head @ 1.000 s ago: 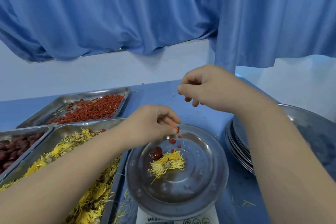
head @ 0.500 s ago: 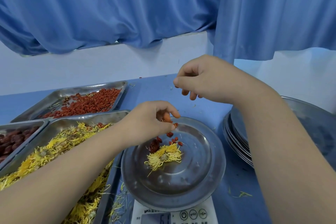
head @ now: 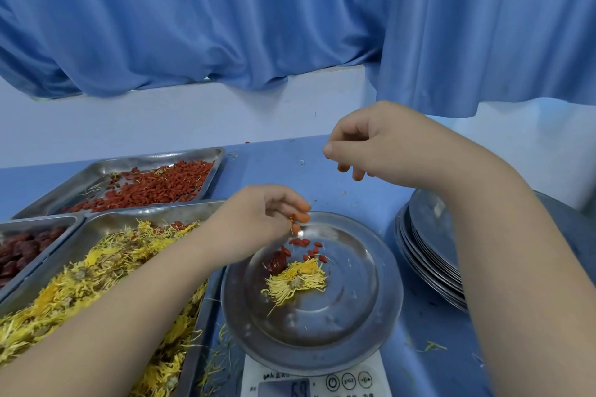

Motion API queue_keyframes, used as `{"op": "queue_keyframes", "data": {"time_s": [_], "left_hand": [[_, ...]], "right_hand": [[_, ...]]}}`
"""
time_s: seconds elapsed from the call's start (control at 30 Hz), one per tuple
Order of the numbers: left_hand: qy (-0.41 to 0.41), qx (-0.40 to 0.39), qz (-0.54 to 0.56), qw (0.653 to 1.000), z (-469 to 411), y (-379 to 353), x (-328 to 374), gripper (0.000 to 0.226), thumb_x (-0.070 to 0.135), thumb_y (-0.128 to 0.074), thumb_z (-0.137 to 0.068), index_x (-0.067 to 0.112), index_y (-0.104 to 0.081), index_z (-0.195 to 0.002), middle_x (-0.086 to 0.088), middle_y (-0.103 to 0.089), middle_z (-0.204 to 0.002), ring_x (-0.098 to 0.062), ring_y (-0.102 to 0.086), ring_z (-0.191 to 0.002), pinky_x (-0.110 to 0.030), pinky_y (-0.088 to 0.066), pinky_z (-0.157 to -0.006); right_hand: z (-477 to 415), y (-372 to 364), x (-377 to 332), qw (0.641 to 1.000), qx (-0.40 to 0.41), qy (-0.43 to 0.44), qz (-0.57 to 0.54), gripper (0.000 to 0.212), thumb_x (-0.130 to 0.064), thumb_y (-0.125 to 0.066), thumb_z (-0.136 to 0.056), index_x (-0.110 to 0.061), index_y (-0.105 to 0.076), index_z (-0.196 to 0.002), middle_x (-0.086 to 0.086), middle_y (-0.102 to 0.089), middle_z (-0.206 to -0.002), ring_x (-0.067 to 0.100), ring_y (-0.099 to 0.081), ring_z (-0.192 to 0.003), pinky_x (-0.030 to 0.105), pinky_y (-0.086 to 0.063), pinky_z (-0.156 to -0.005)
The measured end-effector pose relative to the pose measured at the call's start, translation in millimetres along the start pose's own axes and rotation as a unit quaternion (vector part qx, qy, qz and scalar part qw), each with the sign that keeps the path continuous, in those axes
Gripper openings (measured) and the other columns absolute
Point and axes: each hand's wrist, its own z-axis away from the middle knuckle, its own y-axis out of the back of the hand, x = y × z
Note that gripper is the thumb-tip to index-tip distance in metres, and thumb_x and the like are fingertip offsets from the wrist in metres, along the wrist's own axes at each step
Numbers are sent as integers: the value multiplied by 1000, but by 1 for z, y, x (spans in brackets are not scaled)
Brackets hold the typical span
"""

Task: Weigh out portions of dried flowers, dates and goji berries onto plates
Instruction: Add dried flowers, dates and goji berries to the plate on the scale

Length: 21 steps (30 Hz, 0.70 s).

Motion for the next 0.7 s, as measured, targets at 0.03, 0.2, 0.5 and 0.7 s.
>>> {"op": "queue_keyframes", "data": {"time_s": [0.03,0.2,0.5,0.7], "left_hand": [[-4,10,-6,1000,1,0,0,33,-13,-55,-84,16,-71,-92,5,-76,-81,-3,-70,-76,-11,-51,-68],[-6,58,3,998,4,-4,6,15,11,-69,-86,23,-72,-93,9,-76,-84,0,-69,-79,-5,-47,-64],[39,52,-40,997,13,-7,10,37,53,-44,-95,34,-75,-91,22,-71,-96,5,-63,-94,-27,-48,-85],[54,80,36,995,17,-15,8,42,53,-41,-97,33,-76,-88,16,-74,-99,-5,-66,-100,-38,-48,-100]], "right_hand": [[2,1,-1,1000,3,1,9,17,-35,-58,-85,-24,-68,-76,-9,-70,-73,3,-66,-62,29,-56,-62],[13,5,-11,998,46,18,28,18,-35,-59,-86,-25,-67,-73,-7,-68,-71,7,-65,-66,14,-42,-47],[79,-18,9,996,60,14,68,25,-33,-55,-87,-24,-58,-63,-15,-56,-59,3,-50,-62,25,-41,-57],[128,-51,33,995,65,43,58,19,-29,-55,-90,-21,-63,-75,-8,-56,-68,10,-54,-68,37,-48,-65]]}}
